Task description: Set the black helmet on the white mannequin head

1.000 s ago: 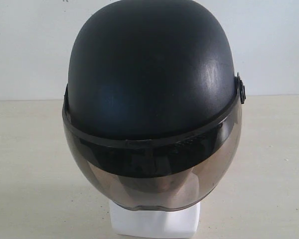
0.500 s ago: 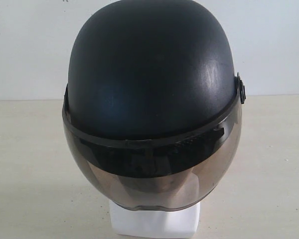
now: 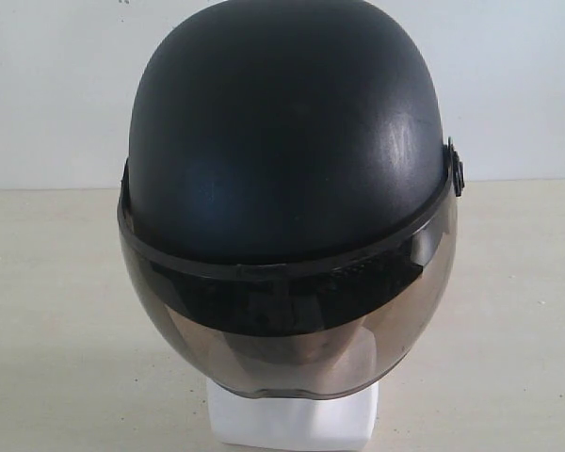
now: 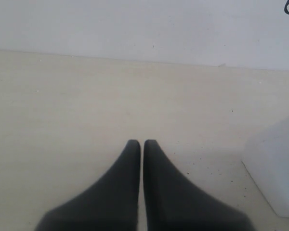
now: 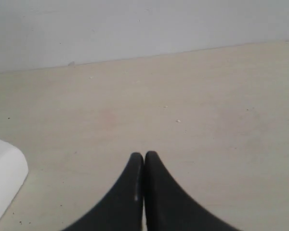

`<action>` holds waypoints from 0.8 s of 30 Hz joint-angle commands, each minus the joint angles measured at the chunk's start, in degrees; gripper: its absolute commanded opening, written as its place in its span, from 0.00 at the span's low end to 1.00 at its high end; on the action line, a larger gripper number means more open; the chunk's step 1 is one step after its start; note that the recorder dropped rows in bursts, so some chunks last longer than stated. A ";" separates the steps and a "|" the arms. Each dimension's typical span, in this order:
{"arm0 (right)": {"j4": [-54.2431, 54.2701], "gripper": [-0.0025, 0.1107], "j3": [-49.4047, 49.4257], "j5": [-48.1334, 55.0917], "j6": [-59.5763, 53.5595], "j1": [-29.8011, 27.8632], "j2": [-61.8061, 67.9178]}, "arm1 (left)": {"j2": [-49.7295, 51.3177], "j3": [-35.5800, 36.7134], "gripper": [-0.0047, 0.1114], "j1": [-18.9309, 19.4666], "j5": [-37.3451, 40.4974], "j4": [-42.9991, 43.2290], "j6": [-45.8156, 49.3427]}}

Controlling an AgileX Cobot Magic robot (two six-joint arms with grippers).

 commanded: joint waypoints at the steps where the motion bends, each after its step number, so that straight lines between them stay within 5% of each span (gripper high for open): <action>1: 1.10 0.02 -0.05 -0.08 -8.57 -0.40 -0.31 | -0.22 0.14 0.08 -0.32 -0.05 0.12 0.18; 24: 1.80 0.02 -0.05 -0.08 -8.00 -0.40 -0.31 | -0.22 0.14 0.08 -0.32 -0.05 0.12 0.18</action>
